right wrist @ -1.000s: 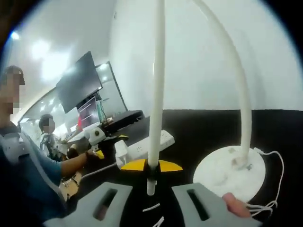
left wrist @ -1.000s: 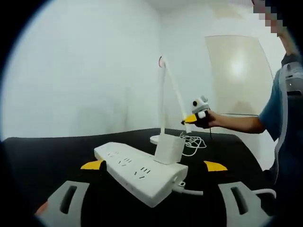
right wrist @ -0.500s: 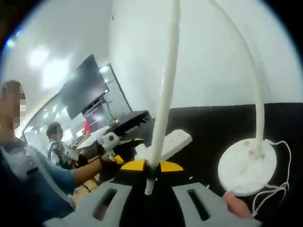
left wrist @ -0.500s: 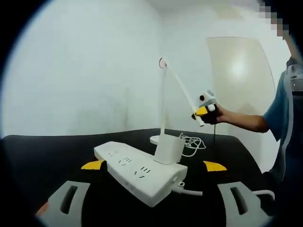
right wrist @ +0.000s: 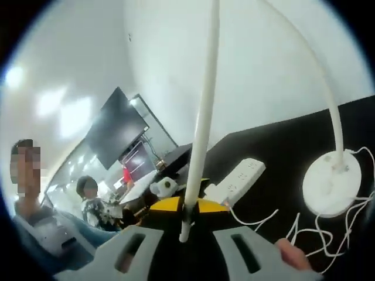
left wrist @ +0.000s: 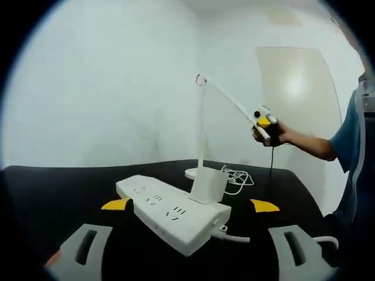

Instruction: Insert the desk lamp plug into the socket, turn on the power strip switch, turn on the lamp switch, then turn off the lamp switch, turn off the power strip switch, and remove the plug from the socket.

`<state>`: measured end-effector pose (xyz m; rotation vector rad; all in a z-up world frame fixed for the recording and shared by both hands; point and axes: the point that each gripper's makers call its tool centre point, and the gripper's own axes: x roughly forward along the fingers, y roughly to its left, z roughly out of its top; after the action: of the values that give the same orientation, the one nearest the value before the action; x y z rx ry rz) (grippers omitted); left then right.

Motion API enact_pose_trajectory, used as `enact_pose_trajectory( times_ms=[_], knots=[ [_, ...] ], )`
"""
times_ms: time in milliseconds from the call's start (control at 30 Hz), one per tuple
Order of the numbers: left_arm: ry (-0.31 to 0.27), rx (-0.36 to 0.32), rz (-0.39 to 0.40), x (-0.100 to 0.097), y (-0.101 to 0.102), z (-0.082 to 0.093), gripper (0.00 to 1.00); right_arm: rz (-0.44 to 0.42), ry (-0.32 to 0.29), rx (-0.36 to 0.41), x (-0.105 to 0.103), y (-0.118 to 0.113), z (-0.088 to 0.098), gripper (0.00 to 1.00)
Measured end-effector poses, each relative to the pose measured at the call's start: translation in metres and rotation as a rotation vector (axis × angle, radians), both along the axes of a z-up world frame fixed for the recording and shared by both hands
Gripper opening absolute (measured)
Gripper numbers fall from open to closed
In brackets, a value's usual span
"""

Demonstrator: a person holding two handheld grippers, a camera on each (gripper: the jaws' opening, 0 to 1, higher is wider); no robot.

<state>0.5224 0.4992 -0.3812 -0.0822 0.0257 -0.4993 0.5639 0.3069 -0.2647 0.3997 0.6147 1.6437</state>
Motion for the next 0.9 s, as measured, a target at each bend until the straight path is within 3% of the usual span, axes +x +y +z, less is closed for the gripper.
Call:
enact_pose_trajectory(
  times_ms=[100,433,700,900],
  knots=[
    [-0.005,-0.005,0.004,-0.004,-0.011,0.004,0.76,0.006,0.013,0.005,-0.01,0.0,0.01,0.11],
    [-0.014,-0.006,-0.002,-0.008,-0.021,0.007,0.76,0.025,0.051,0.025,-0.042,-0.001,0.039,0.12],
    [-0.014,-0.005,-0.002,-0.006,-0.015,0.006,0.76,0.034,0.09,0.046,-0.06,-0.002,0.058,0.12],
    [-0.014,0.002,-0.004,-0.005,-0.011,0.005,0.76,0.039,0.119,0.06,-0.058,-0.006,0.075,0.13]
  ],
)
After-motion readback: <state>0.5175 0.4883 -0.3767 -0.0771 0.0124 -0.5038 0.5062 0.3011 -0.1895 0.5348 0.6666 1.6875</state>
